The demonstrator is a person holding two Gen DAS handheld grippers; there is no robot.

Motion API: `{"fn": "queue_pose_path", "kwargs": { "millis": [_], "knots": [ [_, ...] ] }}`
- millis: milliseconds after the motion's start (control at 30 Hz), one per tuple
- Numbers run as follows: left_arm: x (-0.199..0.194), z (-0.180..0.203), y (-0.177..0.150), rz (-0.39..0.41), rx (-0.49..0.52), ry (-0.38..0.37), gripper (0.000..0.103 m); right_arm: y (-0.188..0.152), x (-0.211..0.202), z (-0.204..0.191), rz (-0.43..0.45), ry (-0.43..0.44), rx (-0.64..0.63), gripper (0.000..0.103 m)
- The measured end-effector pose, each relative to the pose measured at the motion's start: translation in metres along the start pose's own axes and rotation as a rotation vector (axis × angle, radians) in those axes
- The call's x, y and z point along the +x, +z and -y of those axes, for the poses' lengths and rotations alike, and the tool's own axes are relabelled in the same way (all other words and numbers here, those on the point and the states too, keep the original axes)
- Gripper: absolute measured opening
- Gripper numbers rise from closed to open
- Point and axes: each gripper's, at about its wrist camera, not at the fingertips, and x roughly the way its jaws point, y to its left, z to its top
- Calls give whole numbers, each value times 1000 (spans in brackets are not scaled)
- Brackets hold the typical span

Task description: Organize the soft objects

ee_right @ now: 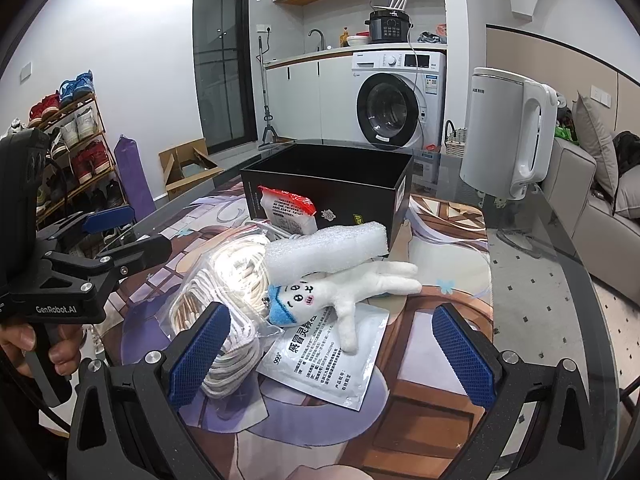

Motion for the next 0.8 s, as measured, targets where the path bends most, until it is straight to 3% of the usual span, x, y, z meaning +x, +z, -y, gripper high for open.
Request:
{"fn": "queue_pose_path", "kwargs": {
  "millis": [467,800],
  "knots": [
    [-1,3,-1,8,23,-52,103,0,1,4,-7,-10,8,103],
    [-2,29,-7,-36,135,-136,103,2,-2,15,-10,-53,24,103]
  ]
}}
